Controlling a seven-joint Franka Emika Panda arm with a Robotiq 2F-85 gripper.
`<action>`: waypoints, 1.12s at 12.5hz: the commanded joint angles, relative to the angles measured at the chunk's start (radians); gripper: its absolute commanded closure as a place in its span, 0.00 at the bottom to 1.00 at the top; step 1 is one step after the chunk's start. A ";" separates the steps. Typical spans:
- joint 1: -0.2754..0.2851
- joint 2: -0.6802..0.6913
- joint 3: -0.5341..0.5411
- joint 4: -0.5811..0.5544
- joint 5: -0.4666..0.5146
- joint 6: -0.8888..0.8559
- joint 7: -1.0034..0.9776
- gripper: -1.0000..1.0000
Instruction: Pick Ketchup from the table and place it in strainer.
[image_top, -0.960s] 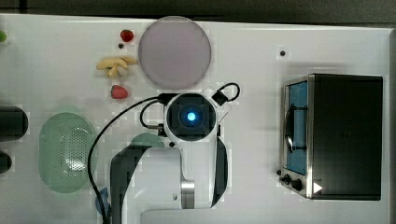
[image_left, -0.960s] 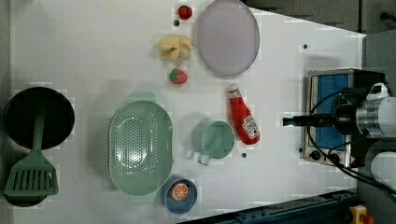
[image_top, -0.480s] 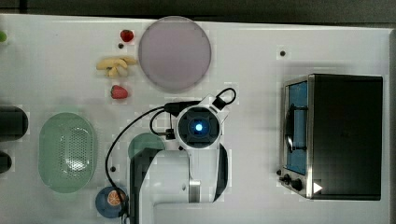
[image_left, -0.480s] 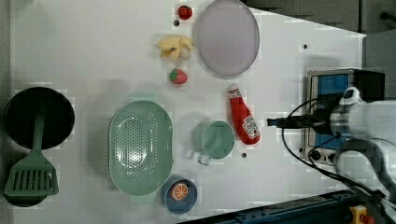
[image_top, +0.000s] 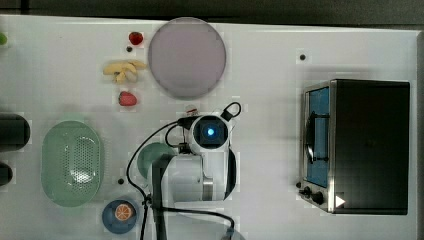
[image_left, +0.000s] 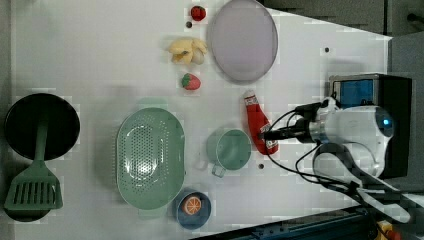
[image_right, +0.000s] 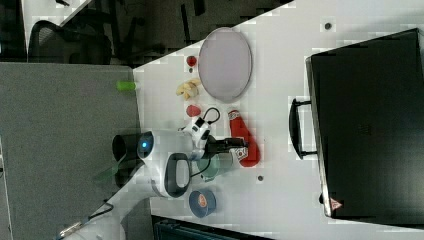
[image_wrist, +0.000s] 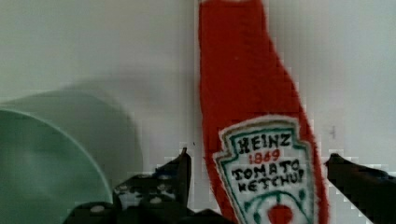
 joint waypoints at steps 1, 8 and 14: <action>-0.010 0.011 0.010 0.001 -0.007 0.071 -0.036 0.00; -0.010 0.059 0.005 -0.012 -0.007 0.128 -0.036 0.36; -0.009 -0.163 0.048 0.006 -0.003 -0.020 -0.015 0.36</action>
